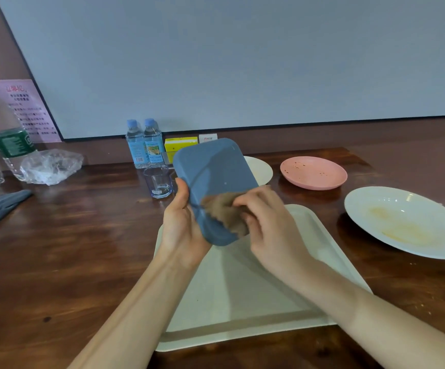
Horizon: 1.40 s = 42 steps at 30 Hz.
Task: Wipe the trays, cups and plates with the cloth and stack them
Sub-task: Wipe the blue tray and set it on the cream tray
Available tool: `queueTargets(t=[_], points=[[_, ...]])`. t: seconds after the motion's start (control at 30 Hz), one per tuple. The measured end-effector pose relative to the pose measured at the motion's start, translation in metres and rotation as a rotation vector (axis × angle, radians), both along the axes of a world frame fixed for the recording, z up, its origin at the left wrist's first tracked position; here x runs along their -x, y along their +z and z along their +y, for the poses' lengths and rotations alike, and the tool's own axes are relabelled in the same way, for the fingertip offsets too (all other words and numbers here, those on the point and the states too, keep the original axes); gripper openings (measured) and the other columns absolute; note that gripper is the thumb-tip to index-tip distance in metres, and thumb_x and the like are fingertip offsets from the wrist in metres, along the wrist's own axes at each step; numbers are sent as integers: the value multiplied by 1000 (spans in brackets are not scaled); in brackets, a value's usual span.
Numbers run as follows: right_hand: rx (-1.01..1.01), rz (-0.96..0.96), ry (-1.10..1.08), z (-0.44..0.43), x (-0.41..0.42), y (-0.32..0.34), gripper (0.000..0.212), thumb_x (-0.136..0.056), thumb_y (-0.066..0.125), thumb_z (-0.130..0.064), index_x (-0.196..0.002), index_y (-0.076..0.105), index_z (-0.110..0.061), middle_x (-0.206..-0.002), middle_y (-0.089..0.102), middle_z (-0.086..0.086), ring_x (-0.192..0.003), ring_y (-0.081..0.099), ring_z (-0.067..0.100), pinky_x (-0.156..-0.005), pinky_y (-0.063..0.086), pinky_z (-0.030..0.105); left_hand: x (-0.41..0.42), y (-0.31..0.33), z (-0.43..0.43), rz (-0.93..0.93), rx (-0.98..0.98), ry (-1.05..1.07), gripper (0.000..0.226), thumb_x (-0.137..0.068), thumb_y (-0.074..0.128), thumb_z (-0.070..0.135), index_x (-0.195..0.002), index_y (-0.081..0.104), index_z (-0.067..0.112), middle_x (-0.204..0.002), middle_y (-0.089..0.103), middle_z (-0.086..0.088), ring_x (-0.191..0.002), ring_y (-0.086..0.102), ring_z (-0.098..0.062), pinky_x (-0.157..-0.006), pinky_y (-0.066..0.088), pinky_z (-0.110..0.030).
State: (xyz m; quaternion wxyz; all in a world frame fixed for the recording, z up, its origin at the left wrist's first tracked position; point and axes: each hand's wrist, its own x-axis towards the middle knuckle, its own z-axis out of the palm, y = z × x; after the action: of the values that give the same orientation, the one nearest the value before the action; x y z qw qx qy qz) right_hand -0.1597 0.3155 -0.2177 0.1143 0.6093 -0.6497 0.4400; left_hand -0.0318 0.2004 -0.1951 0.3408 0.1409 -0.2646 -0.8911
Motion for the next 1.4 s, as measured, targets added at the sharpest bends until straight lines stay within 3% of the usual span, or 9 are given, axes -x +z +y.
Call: queueTargets(t=[0.13, 0.3, 0.53, 0.7, 0.87, 1.0, 1.1, 1.27, 1.4], points=[[14, 0, -73, 13, 12, -9, 23, -97, 56, -3, -112, 69, -15, -113, 57, -5, -103, 56, 17, -83, 51, 39, 2, -1, 1, -21, -5, 4, 60, -108, 43, 60, -137, 70, 15, -133, 75, -14, -117, 75, -33, -103, 52, -54], [38, 130, 127, 22, -16, -13, 26, -101, 63, -9, -123, 75, -16, -116, 59, -1, -109, 58, 19, -90, 51, 30, 0, 0, 4, -34, -29, -4, 59, -106, 47, 58, -131, 75, 12, -129, 75, -18, -107, 78, -36, -103, 52, -53], [98, -10, 77, -10, -13, 18, 30, -98, 74, -24, -128, 76, -21, -114, 61, -3, -108, 62, 14, -92, 51, 28, 4, -2, 12, -28, 99, -50, 103, -93, 50, 80, -163, 39, 5, -168, 38, -22, -156, 39, -37, -132, 24, -52], [65, -189, 39, -35, -13, 54, 31, -95, 76, -28, -125, 74, -30, -111, 58, -11, -100, 60, 0, -83, 46, 11, 9, -12, 12, -19, 144, -70, 92, -95, 32, 88, -149, 60, 19, -151, 62, -9, -145, 55, -24, -119, 40, -41], [-30, -292, 107, -15, -28, 33, 37, -92, 78, -18, -127, 71, -29, -112, 59, -13, -105, 61, -1, -85, 43, 6, 4, -6, 10, 34, 98, -23, 97, -92, 27, 90, -104, 86, 15, -116, 78, -11, -110, 76, -25, -97, 61, -41], [-113, -359, 175, 17, -30, 10, 48, -88, 80, -9, -126, 69, -35, -114, 59, -19, -110, 63, 4, -86, 48, 12, 5, -7, 8, -15, 92, -54, 109, -79, 33, 101, -137, 70, 16, -129, 68, -17, -119, 64, -36, -114, 45, -58], [-111, -362, 167, 19, -26, 13, 47, -86, 82, -10, -123, 70, -37, -112, 60, -19, -106, 64, 8, -82, 50, 16, 6, -4, 13, 0, 125, -76, 105, -82, 33, 100, -145, 65, 22, -140, 62, -15, -129, 57, -36, -124, 31, -61], [61, -369, 77, -20, -10, 44, 33, -89, 83, -20, -120, 73, -30, -108, 62, -11, -98, 64, 7, -77, 48, 13, 9, -7, 21, -70, 173, -48, 100, -95, 32, 87, -155, 51, 10, -159, 54, -17, -148, 51, -32, -126, 35, -50], [143, -334, 33, -43, 1, 75, 32, -91, 80, -31, -123, 73, -29, -111, 61, -10, -100, 64, 3, -82, 54, 17, 12, -3, 33, -125, 428, -62, 50, -103, 55, 50, -150, 57, 32, -147, 66, -2, -136, 63, -19, -112, 53, -37]])
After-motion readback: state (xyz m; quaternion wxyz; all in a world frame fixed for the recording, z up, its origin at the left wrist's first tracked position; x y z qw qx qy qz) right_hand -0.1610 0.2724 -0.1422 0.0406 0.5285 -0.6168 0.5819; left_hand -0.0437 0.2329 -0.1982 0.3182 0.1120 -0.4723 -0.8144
